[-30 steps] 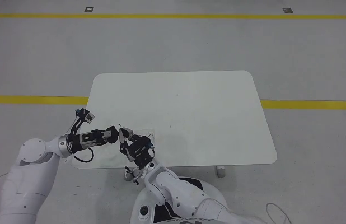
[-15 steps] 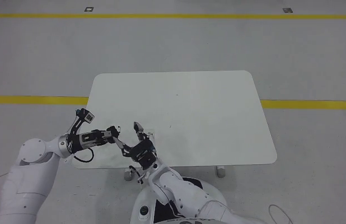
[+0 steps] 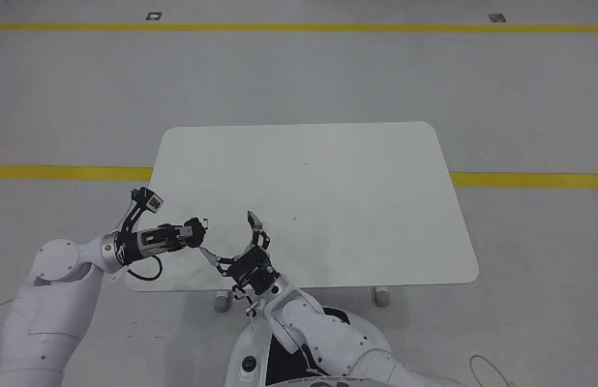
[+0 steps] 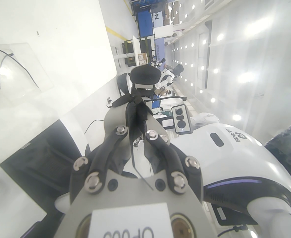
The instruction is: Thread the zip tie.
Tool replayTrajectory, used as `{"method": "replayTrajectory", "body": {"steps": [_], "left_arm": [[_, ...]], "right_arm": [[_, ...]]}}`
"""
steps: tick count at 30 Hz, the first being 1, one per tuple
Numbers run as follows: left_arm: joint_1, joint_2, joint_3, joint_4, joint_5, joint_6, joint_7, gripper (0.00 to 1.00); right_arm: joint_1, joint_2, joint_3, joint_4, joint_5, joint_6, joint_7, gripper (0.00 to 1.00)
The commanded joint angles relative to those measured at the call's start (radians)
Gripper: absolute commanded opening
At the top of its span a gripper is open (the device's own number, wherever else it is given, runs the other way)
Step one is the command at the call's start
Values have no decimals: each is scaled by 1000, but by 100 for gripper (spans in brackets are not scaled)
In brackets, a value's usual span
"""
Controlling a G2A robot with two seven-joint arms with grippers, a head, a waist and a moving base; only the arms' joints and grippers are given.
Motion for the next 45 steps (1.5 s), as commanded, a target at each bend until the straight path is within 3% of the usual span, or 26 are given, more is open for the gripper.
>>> {"method": "replayTrajectory", "body": {"steps": [1, 4, 7, 9, 12, 17, 20, 23, 40, 45], "left_arm": [[0, 0, 0, 0, 0, 0, 0, 0], [-2, -1, 0, 2, -40, 45, 27, 0], [-6, 1, -18, 32, -77, 79, 43, 0], [-6, 0, -25, 53, -168, 150, 25, 0], [-5, 0, -30, 59, -271, 233, 0, 0], [28, 6, -19, -4, -358, 303, 0, 0], [56, 12, -27, -41, -371, 308, 0, 0], [67, 12, -38, -43, -384, 298, 0, 0], [68, 12, -37, -44, -386, 300, 6, 0], [66, 5, -4, -51, -435, 361, 12, 0]], "right_arm": [[0, 0, 0, 0, 0, 0, 0, 100], [-5, 8, 9, -19, -64, 29, -6, 100], [-23, 30, 22, -51, -176, 45, -47, 100], [13, 56, -18, -40, -176, 74, -67, 100], [112, 101, -127, -1, -176, 119, -54, 100], [224, 164, -242, -13, -176, 119, -2, 100], [298, 197, -318, -34, -176, 119, 74, 100], [314, 220, -340, -76, -176, 119, 113, 100], [314, 220, -340, -76, -176, 119, 113, 100], [308, 226, -316, -79, -176, 119, 92, 100]]}}
